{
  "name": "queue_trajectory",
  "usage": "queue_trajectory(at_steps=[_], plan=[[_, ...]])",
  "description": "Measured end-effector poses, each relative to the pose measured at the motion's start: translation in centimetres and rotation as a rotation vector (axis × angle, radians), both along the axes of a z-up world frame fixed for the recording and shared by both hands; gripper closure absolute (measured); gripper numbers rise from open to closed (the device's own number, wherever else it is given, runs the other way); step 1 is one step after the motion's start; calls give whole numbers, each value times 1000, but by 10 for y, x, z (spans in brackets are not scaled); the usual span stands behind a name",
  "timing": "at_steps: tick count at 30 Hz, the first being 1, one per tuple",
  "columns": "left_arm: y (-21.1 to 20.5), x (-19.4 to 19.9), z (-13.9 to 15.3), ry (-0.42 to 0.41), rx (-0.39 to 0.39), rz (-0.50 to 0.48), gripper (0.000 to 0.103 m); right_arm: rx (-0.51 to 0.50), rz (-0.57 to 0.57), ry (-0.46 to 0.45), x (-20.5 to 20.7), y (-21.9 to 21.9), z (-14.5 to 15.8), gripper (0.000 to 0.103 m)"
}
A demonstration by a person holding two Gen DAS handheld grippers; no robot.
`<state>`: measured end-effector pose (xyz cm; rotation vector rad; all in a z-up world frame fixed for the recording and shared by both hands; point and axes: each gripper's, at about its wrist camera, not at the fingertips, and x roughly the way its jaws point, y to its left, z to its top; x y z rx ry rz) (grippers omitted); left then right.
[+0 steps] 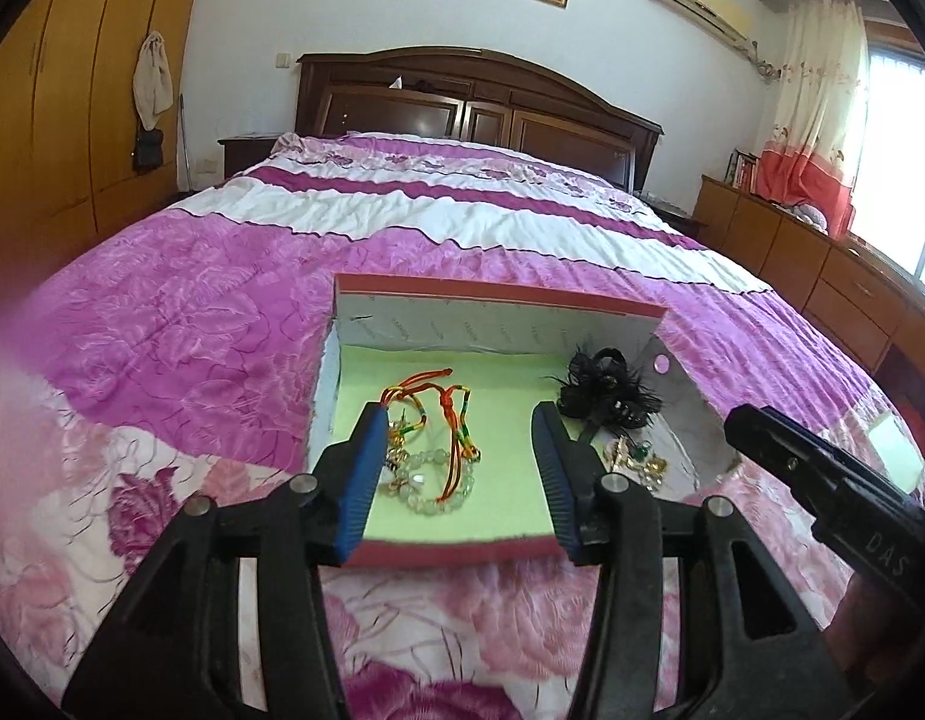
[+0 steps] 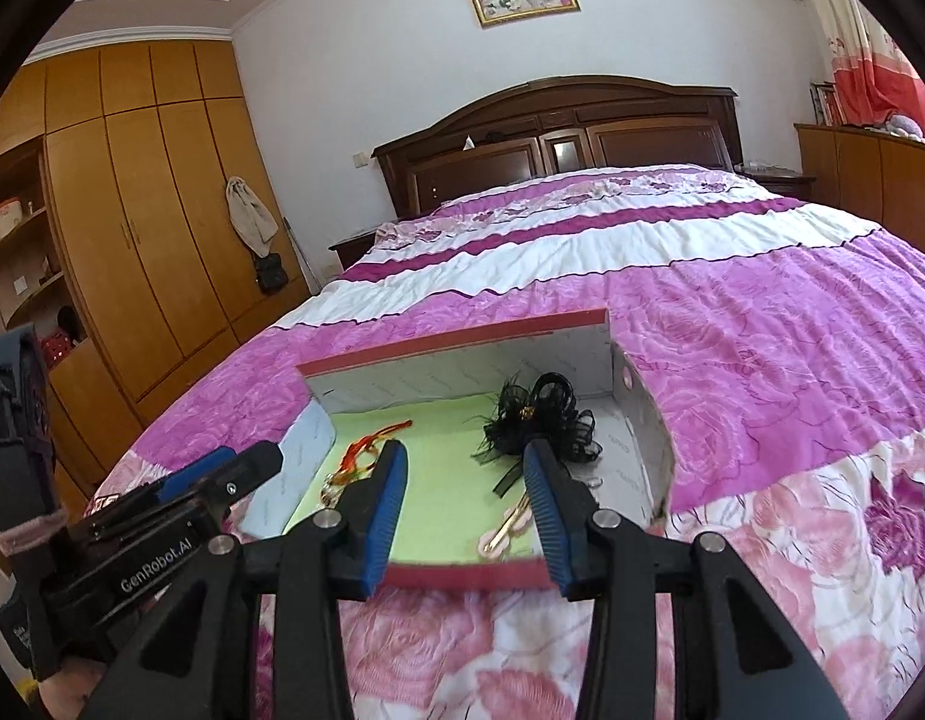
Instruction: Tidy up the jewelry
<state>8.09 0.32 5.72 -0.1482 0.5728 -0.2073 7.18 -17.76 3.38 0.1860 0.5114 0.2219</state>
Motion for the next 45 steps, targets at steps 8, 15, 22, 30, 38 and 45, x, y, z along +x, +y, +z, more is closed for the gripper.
queue_trajectory(at_steps=[8,15,22,30,38,45], plan=[[5,-29,3,-14,19,0,53,-22,-7,-26,-42,-1,4,50],[-2,-45,-11,-17,59,4,44,-37,-32,-34,-64,-7,-6,34],[-7,-59,-24,-33,63,24,43,-50,-72,-29,-78,-10,-27,23],[-4,-66,-41,-23,70,65,42,-52,-95,-38,-91,-10,-50,17],[-6,-69,-48,-19,84,70,40,-72,-107,-52,-95,-7,-57,15],[-10,-69,-51,-20,102,72,40,-49,-125,-33,-93,-13,-62,15]])
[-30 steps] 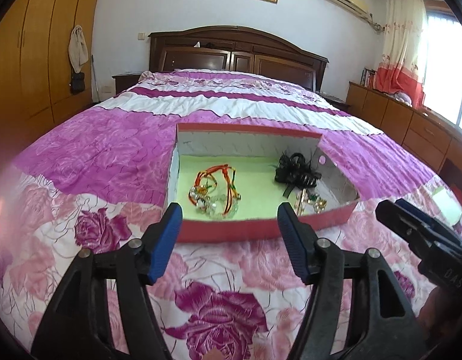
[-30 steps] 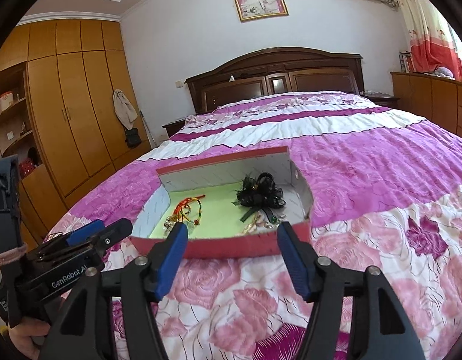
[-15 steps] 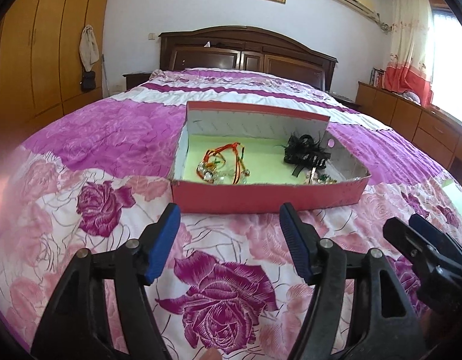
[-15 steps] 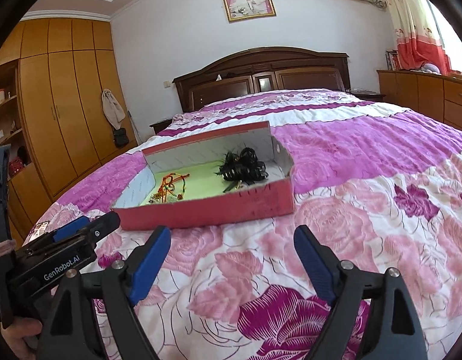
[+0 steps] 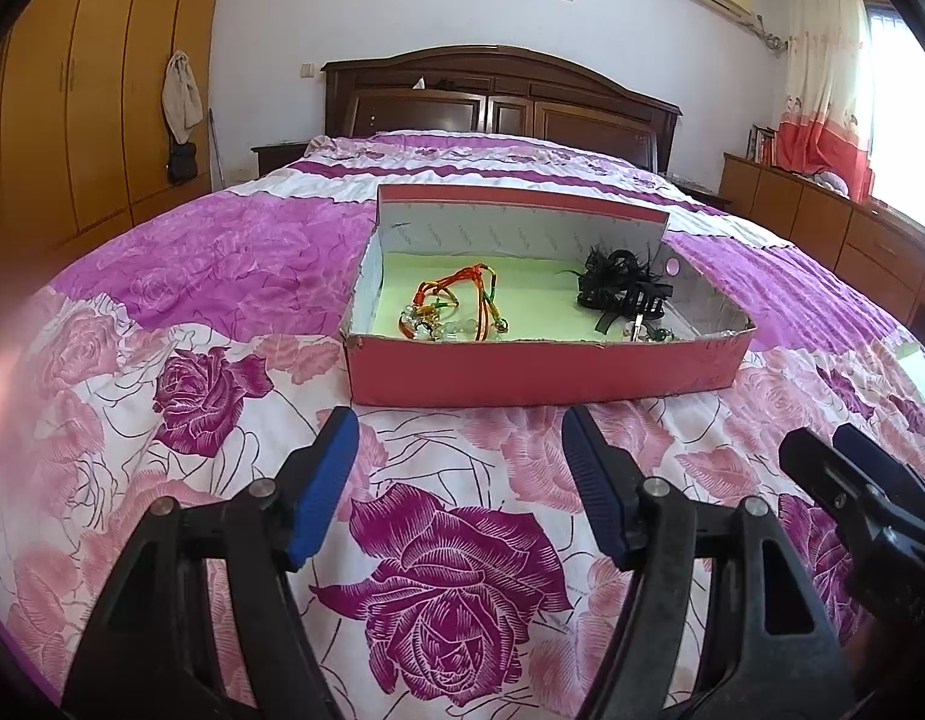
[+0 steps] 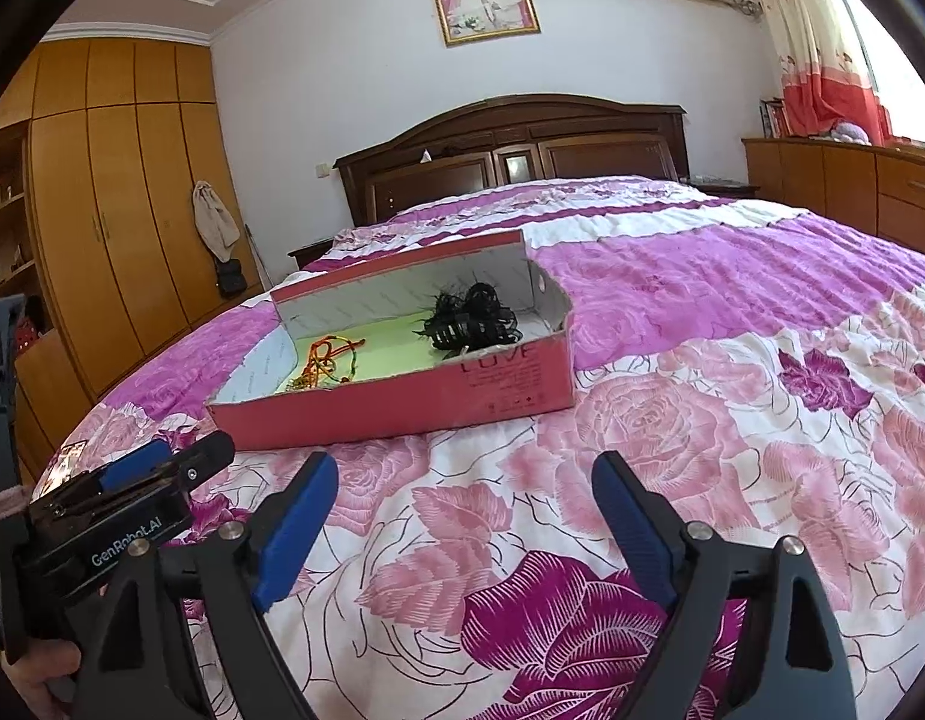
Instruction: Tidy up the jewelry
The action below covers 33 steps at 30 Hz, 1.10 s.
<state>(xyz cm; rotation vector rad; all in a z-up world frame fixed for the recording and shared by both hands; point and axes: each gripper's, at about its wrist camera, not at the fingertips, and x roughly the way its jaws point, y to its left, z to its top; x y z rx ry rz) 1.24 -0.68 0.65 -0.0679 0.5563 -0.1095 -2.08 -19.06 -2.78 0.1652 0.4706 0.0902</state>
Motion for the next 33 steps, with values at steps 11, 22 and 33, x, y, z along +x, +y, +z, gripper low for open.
queue_trajectory(at_steps=[11,22,33], plan=[[-3,-1,-1,-6,11,-4,40,9,-5,7,1,-2,-2,15],[-4,-1,-1,-7,12,-5,40,7,-5,8,0,-2,-3,15],[-4,-1,-1,-7,12,-6,40,7,-5,8,1,-2,-3,15]])
